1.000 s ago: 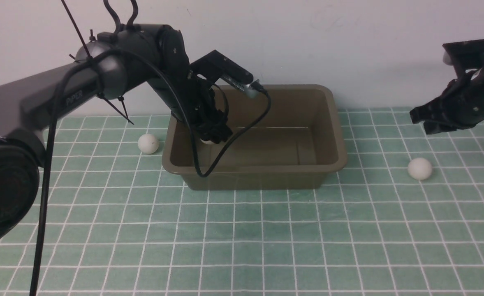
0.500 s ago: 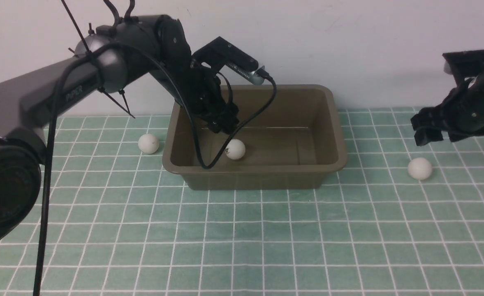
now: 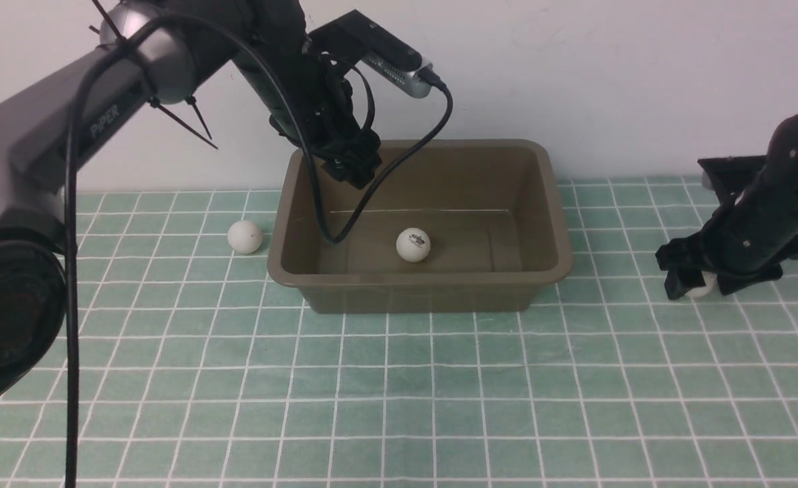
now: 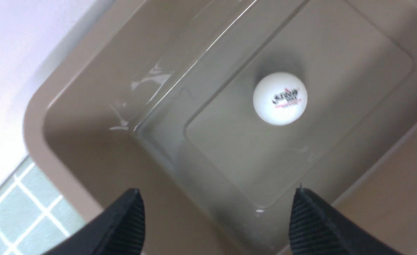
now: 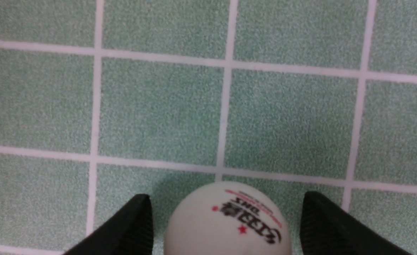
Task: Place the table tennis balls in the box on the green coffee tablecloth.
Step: 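Reach for and grasp a ping pong ball on the table, then release the ping pong ball into the bin and lift the gripper away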
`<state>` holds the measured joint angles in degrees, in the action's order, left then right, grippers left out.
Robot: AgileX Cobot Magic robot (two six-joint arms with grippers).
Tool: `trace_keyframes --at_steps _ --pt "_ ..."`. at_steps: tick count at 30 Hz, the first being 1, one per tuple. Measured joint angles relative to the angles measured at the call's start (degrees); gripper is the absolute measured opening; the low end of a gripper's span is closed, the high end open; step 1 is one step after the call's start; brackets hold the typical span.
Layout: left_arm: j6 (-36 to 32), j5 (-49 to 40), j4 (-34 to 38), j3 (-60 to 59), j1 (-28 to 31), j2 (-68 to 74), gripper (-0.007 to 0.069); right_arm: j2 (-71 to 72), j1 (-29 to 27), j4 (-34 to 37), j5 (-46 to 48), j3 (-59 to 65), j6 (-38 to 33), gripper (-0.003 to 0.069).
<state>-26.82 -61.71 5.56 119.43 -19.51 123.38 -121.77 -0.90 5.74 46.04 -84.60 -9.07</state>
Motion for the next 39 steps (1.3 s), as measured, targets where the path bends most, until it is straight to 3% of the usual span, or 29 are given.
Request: trace_keyframes --at_steps 6,11,16,19,24,28,36,39 --pt "0.45 -2.01 -4.70 0.18 0.07 0.00 0.0489 -0.33 0.00 0.87 -0.21 -0.22 -1.03 0.0456" --pt "3.74 -4.39 -9.30 1.34 2.79 -0.09 0.0489 -0.33 -0.05 1.13 -0.60 -0.29 -1.19 0.0351" --pt "5.98 -5.94 -9.06 1.40 8.17 -0.99 0.0489 0.06 -0.05 2.01 0.39 -0.38 -1.89 0.0353" --pt "6.24 -7.00 -6.52 1.53 12.65 -1.41 0.0489 0.89 0.00 3.23 2.81 -1.39 -2.62 0.0353" --pt "5.23 -7.46 4.45 1.52 22.10 -1.00 0.0489 3.41 0.69 6.69 6.53 -7.13 -4.68 0.0353" --pt "2.23 -7.40 10.98 1.52 25.78 0.94 0.0489 4.08 3.08 9.50 8.96 -13.05 -6.41 0.0353" --pt "-1.93 -6.88 14.96 1.47 24.54 7.32 0.0489 -0.54 15.78 11.11 11.01 -28.71 -6.58 0.0353" --pt "-2.17 -6.83 15.24 1.42 23.82 9.59 0.0489 -4.33 17.76 11.01 11.61 -32.94 -4.64 0.0353"
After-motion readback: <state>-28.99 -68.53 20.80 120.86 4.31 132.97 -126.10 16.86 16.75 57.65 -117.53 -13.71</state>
